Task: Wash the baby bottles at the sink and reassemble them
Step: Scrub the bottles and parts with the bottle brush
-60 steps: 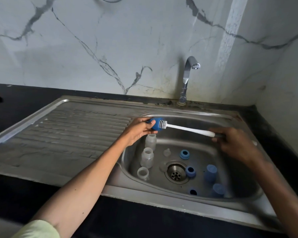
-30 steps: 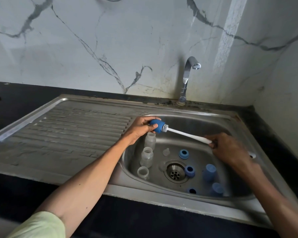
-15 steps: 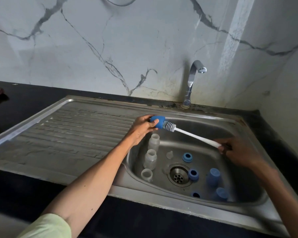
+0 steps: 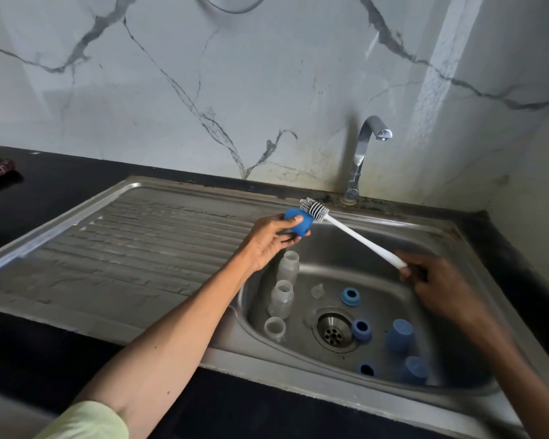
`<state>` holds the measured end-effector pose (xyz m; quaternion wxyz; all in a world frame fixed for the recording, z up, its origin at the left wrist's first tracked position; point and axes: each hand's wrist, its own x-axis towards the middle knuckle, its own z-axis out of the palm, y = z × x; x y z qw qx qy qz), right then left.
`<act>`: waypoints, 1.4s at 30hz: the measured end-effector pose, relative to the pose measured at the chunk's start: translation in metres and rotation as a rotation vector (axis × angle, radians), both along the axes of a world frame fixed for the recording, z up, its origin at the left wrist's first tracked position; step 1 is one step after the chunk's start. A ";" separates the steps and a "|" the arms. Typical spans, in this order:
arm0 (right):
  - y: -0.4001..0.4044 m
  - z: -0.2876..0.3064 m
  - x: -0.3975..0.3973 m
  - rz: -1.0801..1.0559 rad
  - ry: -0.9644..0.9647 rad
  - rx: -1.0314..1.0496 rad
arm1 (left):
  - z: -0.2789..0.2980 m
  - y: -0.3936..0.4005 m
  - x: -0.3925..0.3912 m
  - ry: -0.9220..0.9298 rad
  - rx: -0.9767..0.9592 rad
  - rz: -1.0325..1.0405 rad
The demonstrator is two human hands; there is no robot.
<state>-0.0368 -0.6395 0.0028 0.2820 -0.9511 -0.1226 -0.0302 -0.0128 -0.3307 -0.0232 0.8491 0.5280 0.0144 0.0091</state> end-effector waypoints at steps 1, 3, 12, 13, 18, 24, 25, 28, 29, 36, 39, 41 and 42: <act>0.001 0.000 0.000 0.001 0.000 -0.003 | 0.001 -0.001 0.001 0.010 -0.019 0.017; 0.001 0.001 -0.001 0.010 -0.005 -0.011 | 0.002 0.001 0.003 0.033 -0.100 0.079; 0.008 -0.002 -0.005 0.015 -0.028 -0.008 | -0.004 -0.016 0.002 -0.059 0.088 0.048; 0.007 -0.001 -0.005 0.012 -0.030 -0.009 | -0.003 -0.018 0.002 -0.067 0.101 0.060; 0.001 0.004 -0.004 0.006 0.016 -0.013 | -0.002 -0.002 0.006 -0.074 0.069 0.153; 0.002 0.002 -0.003 -0.004 0.026 0.033 | 0.004 -0.015 0.004 -0.127 0.070 0.057; 0.000 0.004 -0.002 -0.004 0.029 0.034 | 0.005 -0.011 0.005 -0.136 0.025 0.064; -0.003 0.005 -0.002 0.026 0.040 0.009 | 0.004 -0.003 0.000 -0.146 -0.022 -0.012; -0.002 0.004 -0.002 0.032 0.042 0.015 | 0.003 -0.005 -0.003 -0.160 0.010 -0.077; -0.008 0.015 -0.004 0.010 0.036 0.035 | 0.006 -0.011 0.001 -0.217 -0.022 -0.138; -0.013 0.019 -0.004 0.025 0.032 0.003 | 0.008 0.000 0.003 -0.222 -0.108 -0.063; -0.010 0.019 -0.005 0.028 0.034 -0.018 | 0.007 0.002 0.003 -0.214 -0.173 -0.046; -0.009 0.017 -0.006 0.026 0.037 -0.019 | 0.005 0.000 0.004 -0.203 -0.172 -0.058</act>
